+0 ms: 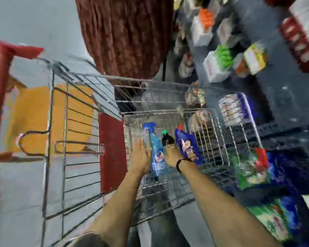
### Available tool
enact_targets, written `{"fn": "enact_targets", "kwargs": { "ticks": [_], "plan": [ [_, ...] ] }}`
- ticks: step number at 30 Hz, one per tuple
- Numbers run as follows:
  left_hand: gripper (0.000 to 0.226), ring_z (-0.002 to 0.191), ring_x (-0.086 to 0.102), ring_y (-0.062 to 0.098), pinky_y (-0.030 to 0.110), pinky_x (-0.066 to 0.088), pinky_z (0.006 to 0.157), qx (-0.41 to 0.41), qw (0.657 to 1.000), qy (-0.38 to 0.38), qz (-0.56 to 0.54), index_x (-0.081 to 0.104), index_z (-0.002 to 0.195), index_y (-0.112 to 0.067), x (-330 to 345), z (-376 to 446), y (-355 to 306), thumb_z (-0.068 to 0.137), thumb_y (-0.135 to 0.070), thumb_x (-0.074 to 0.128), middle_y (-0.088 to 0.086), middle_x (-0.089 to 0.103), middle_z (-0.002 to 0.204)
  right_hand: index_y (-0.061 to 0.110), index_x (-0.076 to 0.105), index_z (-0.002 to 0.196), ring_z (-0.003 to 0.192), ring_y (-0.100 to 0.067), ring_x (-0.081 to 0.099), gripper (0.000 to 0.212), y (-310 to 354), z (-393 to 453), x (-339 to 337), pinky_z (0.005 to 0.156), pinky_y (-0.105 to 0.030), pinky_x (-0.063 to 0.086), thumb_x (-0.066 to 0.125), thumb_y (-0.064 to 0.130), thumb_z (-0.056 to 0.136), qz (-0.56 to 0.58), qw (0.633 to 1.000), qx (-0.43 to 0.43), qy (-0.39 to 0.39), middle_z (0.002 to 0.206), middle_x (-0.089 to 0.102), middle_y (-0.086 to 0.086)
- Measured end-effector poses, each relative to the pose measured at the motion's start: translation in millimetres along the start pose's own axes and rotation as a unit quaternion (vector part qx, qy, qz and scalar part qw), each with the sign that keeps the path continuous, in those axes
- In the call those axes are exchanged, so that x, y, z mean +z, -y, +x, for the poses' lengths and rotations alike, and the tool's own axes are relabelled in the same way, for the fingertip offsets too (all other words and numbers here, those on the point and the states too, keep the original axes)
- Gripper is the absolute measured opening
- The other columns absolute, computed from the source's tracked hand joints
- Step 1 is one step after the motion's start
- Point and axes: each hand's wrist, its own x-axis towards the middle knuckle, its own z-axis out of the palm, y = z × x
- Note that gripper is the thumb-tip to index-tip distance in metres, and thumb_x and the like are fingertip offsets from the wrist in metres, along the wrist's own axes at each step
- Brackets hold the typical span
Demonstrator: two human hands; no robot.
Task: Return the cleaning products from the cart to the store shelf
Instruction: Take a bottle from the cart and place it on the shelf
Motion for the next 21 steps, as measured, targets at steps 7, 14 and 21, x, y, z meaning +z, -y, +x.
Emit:
{"fn": "enact_targets", "kwargs": {
  "ticks": [7,14,21],
  "plan": [
    [0.048,0.134,0.035,0.033,0.035,0.027,0.108,-0.173,0.96,0.079,-0.205,0.029,0.137,0.004,67.9,48.9,25.2,0.098,-0.025,0.032,0.024,0.033,0.147,-0.002,0.045,0.115,0.09,-0.02,0.05,0.024,-23.0,73.8,44.3,0.08,-0.028,0.043,0.041,0.003,0.092,0.147,0.982,0.095,0.071,0.098,0.049,-0.011],
    [0.035,0.109,0.055,0.031,0.021,0.048,0.077,-0.262,0.906,0.071,-0.324,0.046,0.122,0.007,98.5,73.2,34.6,0.095,-0.014,0.038,0.023,0.055,0.122,-0.006,0.034,0.126,0.112,-0.038,0.05,0.037,-22.2,92.1,66.6,0.09,-0.039,0.041,0.038,0.009,0.092,0.184,0.975,0.113,-0.049,0.122,0.049,-0.026],
    [0.041,0.094,0.06,0.027,0.036,0.051,0.084,-0.268,0.878,0.074,-0.39,0.043,0.126,0.005,102.2,85.4,42.6,0.088,-0.008,0.051,0.025,0.056,0.125,-0.004,0.037,0.125,0.115,-0.039,0.049,0.038,-22.9,105.8,75.1,0.096,-0.044,0.043,0.037,0.013,0.091,0.173,0.972,0.132,-0.084,0.125,0.05,-0.028]
  ]
}}
